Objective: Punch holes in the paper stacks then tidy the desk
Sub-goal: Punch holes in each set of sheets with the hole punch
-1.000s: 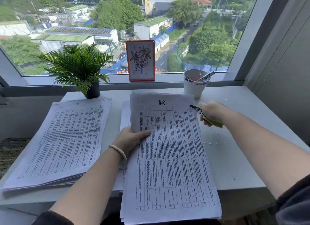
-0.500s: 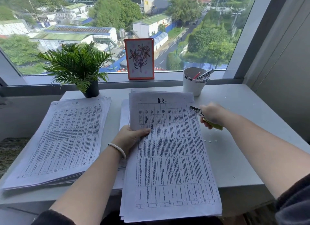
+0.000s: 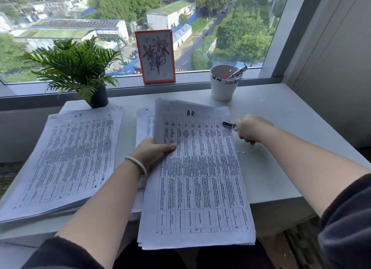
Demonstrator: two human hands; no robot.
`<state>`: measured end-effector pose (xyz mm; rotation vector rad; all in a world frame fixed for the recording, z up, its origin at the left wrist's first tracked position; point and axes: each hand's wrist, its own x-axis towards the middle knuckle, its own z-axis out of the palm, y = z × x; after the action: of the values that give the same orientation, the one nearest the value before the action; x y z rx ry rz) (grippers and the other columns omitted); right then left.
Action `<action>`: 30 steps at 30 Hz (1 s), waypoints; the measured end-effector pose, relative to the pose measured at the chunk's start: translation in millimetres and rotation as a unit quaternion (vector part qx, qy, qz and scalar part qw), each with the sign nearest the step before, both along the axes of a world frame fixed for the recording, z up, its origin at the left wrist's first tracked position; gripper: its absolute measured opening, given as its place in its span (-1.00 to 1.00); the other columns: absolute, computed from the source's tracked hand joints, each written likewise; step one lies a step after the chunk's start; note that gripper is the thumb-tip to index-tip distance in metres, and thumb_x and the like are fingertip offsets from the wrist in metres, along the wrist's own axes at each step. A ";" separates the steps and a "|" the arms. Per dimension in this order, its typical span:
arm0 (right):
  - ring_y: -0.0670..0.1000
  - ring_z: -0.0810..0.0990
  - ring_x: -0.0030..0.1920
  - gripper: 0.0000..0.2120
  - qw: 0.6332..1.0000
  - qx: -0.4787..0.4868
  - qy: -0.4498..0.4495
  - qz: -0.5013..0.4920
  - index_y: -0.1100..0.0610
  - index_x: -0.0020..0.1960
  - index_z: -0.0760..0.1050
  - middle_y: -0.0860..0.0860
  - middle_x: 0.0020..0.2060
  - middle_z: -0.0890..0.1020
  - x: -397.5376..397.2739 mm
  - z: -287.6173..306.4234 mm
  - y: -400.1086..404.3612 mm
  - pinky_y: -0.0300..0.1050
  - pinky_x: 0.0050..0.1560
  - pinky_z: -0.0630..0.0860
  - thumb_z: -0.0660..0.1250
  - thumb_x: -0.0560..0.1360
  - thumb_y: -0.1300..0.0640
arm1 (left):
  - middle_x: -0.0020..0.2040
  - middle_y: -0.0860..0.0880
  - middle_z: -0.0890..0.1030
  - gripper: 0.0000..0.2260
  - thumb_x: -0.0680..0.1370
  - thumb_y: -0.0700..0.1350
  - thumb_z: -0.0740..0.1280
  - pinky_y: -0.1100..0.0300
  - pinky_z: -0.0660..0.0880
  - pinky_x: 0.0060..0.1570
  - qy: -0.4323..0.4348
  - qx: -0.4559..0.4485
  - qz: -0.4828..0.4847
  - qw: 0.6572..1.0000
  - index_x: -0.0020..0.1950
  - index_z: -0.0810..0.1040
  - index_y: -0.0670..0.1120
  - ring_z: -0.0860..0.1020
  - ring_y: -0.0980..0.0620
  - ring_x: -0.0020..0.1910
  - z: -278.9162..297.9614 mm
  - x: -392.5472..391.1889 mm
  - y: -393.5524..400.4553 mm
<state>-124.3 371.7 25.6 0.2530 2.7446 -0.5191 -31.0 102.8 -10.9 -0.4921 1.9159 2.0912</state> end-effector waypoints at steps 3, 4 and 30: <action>0.10 0.61 -0.34 -0.62 0.999 0.041 0.005 0.020 0.17 -0.27 0.54 0.10 -0.36 0.63 1.6 0.7 1.3 -0.17 -0.21 0.43 0.02 0.55 0.11 | 0.15 -0.30 0.59 -0.59 0.37 -0.24 0.51 -0.09 0.45 0.26 -0.004 -0.019 -0.002 1.000 0.15 0.51 -0.34 0.59 -0.20 0.13 4.4 -1.7 -0.8; 0.11 0.63 -0.28 -0.63 0.998 0.054 0.018 0.030 0.16 -0.25 0.54 0.09 -0.32 0.64 1.6 1.2 1.6 -0.16 -0.16 0.44 0.02 0.54 0.11 | 0.23 -0.27 0.54 -0.33 0.29 -0.09 0.59 -0.08 0.42 0.29 0.002 -0.072 -0.006 0.997 0.28 0.43 -0.33 0.56 -0.15 0.18 8.1 -3.5 -2.5; 0.12 0.46 -0.07 -0.58 0.968 0.090 0.146 0.183 0.11 -0.05 0.56 0.13 0.03 0.60 10.3 -8.0 7.9 -0.10 -0.15 0.33 -0.05 0.58 -0.01 | -0.23 -0.02 0.59 -0.74 0.34 0.07 0.52 0.16 0.49 -0.17 0.217 -0.618 -0.334 0.678 -0.17 0.59 -0.07 0.56 -0.03 -0.17 91.8 -103.9 108.5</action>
<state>-114.1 379.6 17.6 -0.3097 3.0245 -0.2189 -135.0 211.3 81.0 0.5386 2.9206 0.2201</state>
